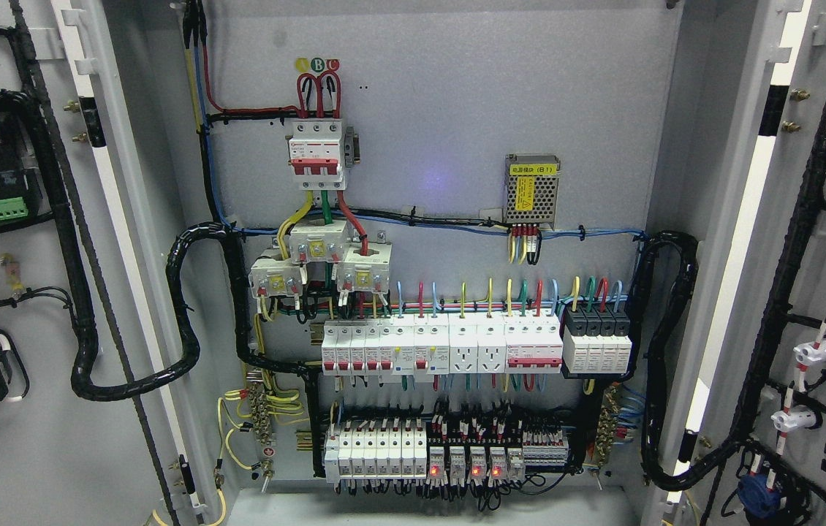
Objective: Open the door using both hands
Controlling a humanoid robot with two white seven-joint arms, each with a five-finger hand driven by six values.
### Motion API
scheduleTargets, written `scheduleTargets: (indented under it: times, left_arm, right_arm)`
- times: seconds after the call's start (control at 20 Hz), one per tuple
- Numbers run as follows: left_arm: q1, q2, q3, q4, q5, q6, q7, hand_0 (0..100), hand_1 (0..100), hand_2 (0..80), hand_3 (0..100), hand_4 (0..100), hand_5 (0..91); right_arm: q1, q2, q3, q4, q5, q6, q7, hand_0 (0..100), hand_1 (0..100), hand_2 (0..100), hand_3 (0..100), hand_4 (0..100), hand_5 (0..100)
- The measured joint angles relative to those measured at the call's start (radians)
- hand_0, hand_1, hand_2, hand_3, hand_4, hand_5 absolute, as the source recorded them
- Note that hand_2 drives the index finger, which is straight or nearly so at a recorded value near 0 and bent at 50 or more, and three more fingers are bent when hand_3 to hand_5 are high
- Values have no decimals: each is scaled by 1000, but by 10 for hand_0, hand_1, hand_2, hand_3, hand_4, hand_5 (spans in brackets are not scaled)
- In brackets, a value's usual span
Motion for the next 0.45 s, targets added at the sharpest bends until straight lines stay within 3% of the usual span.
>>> scheduleTargets:
  times: [0.25, 0.45]
  left_arm:
    - [5, -6, 5, 29, 10, 8, 15, 120, 556, 0, 0, 0, 0]
    - [8, -10, 17, 44, 29, 8, 31, 120, 556, 0, 0, 0, 0]
  right_arm:
    - [-17, 5, -2, 20, 51, 67, -29, 57, 141, 0, 0, 0, 0]
    - [-30, 8, -7, 21, 73, 106, -190, 57, 141, 0, 0, 0, 0]
